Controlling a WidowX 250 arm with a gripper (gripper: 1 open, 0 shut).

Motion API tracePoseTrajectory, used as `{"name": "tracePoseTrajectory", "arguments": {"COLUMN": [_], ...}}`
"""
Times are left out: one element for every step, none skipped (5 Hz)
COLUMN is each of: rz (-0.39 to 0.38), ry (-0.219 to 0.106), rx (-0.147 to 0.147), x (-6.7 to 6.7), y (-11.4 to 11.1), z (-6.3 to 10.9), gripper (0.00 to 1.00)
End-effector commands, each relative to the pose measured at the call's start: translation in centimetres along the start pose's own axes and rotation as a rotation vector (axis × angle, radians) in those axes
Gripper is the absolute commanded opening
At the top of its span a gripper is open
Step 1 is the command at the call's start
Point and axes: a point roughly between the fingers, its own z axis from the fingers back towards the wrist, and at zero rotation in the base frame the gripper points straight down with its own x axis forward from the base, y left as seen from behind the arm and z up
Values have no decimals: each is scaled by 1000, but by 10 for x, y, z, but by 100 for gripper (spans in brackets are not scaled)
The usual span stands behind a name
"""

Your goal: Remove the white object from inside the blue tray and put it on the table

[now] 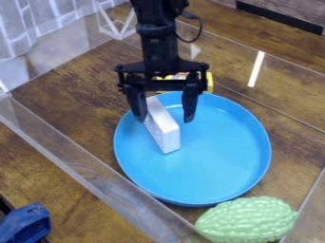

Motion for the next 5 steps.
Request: {"name": "tracePoseTrajectory", "arguments": {"rz": [-10, -3, 4, 13, 18], "ry": [-36, -37, -39, -44, -48], "rx": [-7, -2, 2, 6, 8], "x": [5, 8, 11, 15, 18], "y": [-5, -5, -4, -4, -4], "z": [3, -5, -12, -19, -23], "gripper": [100, 100, 100, 100, 100]}}
